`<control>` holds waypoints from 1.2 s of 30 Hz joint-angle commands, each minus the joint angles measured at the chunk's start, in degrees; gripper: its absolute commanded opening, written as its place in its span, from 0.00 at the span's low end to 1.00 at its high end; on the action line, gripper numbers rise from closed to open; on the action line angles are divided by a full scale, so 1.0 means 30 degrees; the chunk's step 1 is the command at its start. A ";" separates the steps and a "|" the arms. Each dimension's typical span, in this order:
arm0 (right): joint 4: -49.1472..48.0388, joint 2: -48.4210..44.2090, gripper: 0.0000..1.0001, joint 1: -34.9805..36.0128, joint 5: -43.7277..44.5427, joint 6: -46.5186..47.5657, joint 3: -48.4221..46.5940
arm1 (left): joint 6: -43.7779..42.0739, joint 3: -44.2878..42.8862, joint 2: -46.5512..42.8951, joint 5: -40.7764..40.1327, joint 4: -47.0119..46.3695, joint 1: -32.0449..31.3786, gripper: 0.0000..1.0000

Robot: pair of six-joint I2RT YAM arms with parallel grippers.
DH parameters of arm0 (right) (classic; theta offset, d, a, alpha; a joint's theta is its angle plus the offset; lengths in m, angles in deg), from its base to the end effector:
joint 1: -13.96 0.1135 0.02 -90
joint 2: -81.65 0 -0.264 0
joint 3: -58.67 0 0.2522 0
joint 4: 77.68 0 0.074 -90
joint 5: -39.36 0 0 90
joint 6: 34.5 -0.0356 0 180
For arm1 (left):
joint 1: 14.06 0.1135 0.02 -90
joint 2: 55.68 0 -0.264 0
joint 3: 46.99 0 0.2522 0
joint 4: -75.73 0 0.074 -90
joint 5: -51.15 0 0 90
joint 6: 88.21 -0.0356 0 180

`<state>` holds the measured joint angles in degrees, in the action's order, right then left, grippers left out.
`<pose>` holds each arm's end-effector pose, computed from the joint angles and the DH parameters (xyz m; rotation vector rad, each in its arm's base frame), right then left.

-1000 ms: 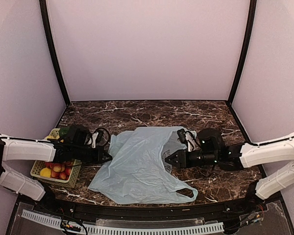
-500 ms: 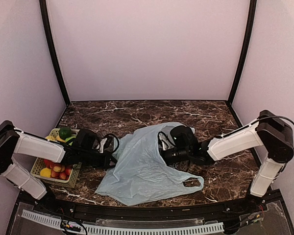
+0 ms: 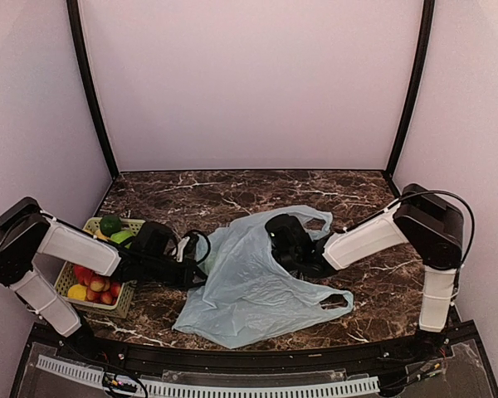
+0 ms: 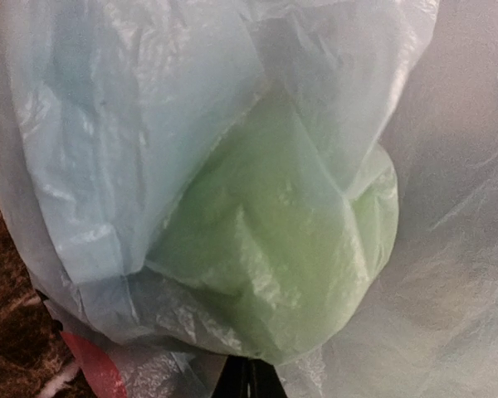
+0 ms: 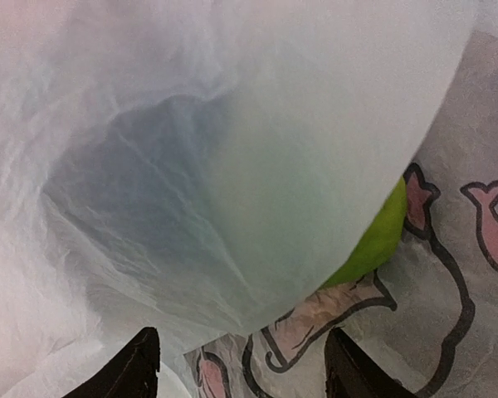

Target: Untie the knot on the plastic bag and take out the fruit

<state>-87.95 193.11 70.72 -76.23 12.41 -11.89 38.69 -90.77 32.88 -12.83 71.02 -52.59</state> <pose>0.2056 0.3417 0.1400 -0.5980 2.3611 1.4068 0.2042 -0.1826 0.1315 0.3006 2.4645 -1.1542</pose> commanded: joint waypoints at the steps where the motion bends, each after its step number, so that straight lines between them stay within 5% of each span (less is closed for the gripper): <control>1: -0.0283 0.0838 0.66 0.0008 -0.0307 0.0563 -0.1087 | -0.0173 -0.0352 0.0235 0.0681 -0.0484 -0.0063 0.01; 24: 0.0652 0.4332 0.84 -0.0517 -0.0467 0.2553 -0.5093 | -0.1112 -0.0281 0.0252 0.2768 -0.0909 -0.0280 0.01; 36: 0.0027 0.3372 0.84 -0.0724 -0.0398 0.2378 -0.3823 | -0.2467 -0.1424 -0.6739 -0.2451 0.8382 0.0868 0.53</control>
<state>-86.64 204.96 69.05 -77.06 19.05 -24.82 33.32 -93.09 17.18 -14.21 83.98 -52.43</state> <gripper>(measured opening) 0.840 0.456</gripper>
